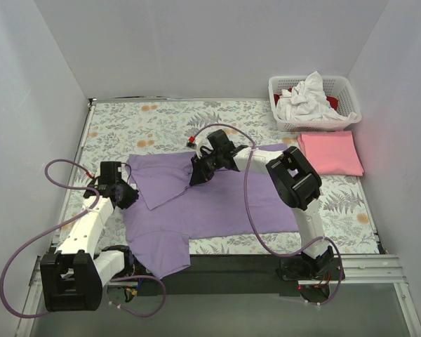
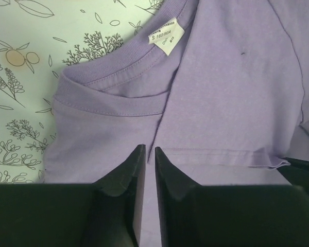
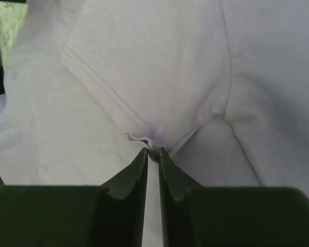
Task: Fold and stack the t-shirts
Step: Fold the tshirt
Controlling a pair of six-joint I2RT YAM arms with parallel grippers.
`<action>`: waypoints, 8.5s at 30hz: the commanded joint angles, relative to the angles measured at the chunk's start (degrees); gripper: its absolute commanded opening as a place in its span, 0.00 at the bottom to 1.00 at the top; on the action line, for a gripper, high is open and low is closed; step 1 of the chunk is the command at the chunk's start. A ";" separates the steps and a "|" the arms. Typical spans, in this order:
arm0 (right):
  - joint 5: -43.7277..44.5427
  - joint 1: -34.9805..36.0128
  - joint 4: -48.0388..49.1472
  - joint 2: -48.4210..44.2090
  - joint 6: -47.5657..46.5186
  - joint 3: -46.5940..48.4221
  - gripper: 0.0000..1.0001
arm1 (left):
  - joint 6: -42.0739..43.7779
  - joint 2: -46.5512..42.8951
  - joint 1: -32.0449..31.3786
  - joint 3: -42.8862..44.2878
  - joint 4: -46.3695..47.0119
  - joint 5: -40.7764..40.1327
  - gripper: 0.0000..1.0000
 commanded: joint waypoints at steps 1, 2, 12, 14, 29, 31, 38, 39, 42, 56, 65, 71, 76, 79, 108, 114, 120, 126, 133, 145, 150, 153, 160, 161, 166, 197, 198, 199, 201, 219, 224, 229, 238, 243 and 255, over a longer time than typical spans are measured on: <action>1.95 -0.21 -3.11 -2.38 -2.44 -3.95 0.22 | -0.32 -0.64 -0.16 -0.50 1.50 1.64 0.15; 3.10 -0.21 -3.20 -3.87 -2.44 -4.66 0.25 | -0.32 -0.55 -0.16 -0.50 1.67 1.72 0.24; 10.76 -5.48 -3.20 -13.81 -4.90 -10.47 0.36 | -0.41 3.31 -0.16 -1.64 5.54 4.27 0.41; 12.42 -6.54 -3.20 -15.39 -4.20 -10.91 0.36 | -0.49 4.54 -0.16 -2.52 6.51 6.10 0.41; 13.13 -13.31 -0.21 -19.18 -1.12 -17.68 0.36 | -0.67 8.94 -3.06 -3.23 8.71 7.09 0.22; 12.52 -13.75 -0.21 -19.27 -0.85 -18.03 0.36 | -0.76 9.38 -3.24 -3.58 8.80 6.65 0.22; 11.90 -14.89 2.07 -19.79 -0.59 -19.26 0.36 | -1.11 10.61 -4.03 -3.84 8.53 5.06 0.22; 11.81 -14.98 2.16 -19.79 -0.68 -19.44 0.37 | -1.46 10.35 -4.20 -3.93 8.36 3.32 0.22; 11.64 -15.15 2.51 -19.88 -0.42 -19.70 0.36 | -1.37 9.82 -4.38 -4.19 8.36 2.87 0.23; 11.20 -16.03 3.13 -19.88 -0.15 -20.75 0.36 | -1.99 6.75 -4.99 -2.53 5.55 1.55 0.00; 11.55 -16.56 3.31 -20.23 -0.33 -21.20 0.36 | -1.99 4.99 -4.99 -1.64 2.03 0.76 0.00; 12.60 -17.09 3.31 -20.94 -0.41 -21.55 0.36 | -2.43 4.81 -4.99 -2.61 1.77 0.41 0.00; 14.71 -18.31 3.22 -21.81 -0.41 -21.37 0.36 | -3.21 4.55 -4.99 -2.35 1.50 -1.17 0.00; 18.57 -20.68 3.13 -22.78 -0.15 -21.28 0.37 | -4.44 3.67 -4.99 -2.26 1.06 -2.84 0.08; 13.66 -41.77 4.97 -8.02 13.38 -12.32 0.35 | 1.18 42.08 4.94 27.18 22.77 -4.78 0.52; 13.92 -42.84 6.64 -7.14 14.96 -14.07 0.35 | 0.56 44.01 4.94 26.48 22.60 -6.62 0.38; 14.28 -44.94 6.65 -5.30 17.25 -14.60 0.35 | -0.41 46.56 5.38 27.71 20.31 -12.16 0.12; 15.77 -46.18 6.65 -2.83 18.39 -13.46 0.35 | -0.84 50.86 5.29 32.54 19.52 -9.36 0.08; 16.73 -46.62 6.38 -0.90 18.40 -7.41 0.35 | -0.58 57.10 4.59 40.80 19.61 -5.31 0.11; 12.34 -45.92 6.03 -12.56 12.24 -10.20 0.36 | 1.96 50.97 4.15 46.18 19.52 -2.49 0.53; 13.65 -42.67 3.22 -20.31 11.10 -16.61 0.36 | 2.32 38.16 3.53 37.66 18.38 -6.96 0.59; 17.16 -40.82 1.81 -25.41 9.61 -21.89 0.36 | 2.23 31.04 2.13 31.07 17.06 -8.47 0.61; 27.69 -32.92 -2.58 -29.28 4.69 -24.80 0.36 | 5.21 22.65 -7.44 20.16 17.67 -11.54 0.62; 29.03 -31.43 -2.93 -29.20 4.34 -24.97 0.37 | 6.18 22.74 -8.50 19.54 17.93 -11.90 0.62; 33.08 -29.48 -3.02 -25.87 3.72 -22.17 0.38 | 7.59 27.21 -11.41 21.81 19.51 -12.42 0.63; 31.85 -27.37 -8.38 4.37 2.22 6.48 0.39 | 3.81 57.36 -4.73 40.09 13.10 -13.48 0.58; 31.77 -27.46 -8.65 5.25 2.14 7.62 0.39 | 4.07 58.15 -4.64 41.41 12.49 -13.57 0.58; 31.50 -27.37 -9.69 6.82 1.96 10.42 0.39 | 4.34 58.94 -4.64 42.55 12.14 -13.57 0.58; 31.24 -27.37 -10.32 8.24 1.87 12.89 0.39 | 4.43 61.14 -4.38 45.81 11.61 -13.48 0.58; 30.97 -27.63 -13.74 17.04 -0.15 32.94 0.42 | 4.69 67.48 -3.24 59.08 10.91 -9.97 0.59; 31.68 -27.55 -13.66 8.17 -1.38 30.23 0.43 | 4.25 58.97 -3.32 57.60 9.68 -10.93 0.61; 31.58 -27.55 -13.22 -5.62 0.28 18.38 0.46 | 3.20 44.06 -3.24 49.44 8.88 -14.18 0.64; 30.19 -26.85 -11.11 -28.90 4.59 -12.91 0.48 | -0.31 19.78 -1.04 19.76 7.57 -16.73 0.65; 30.71 -25.79 -10.67 -37.53 5.20 -22.41 0.48 | 0.47 13.87 4.67 9.97 8.62 -16.82 0.65; 29.13 -22.54 -6.98 -41.68 6.88 -30.60 0.48 | 2.84 17.64 5.64 4.68 11.96 -16.03 0.52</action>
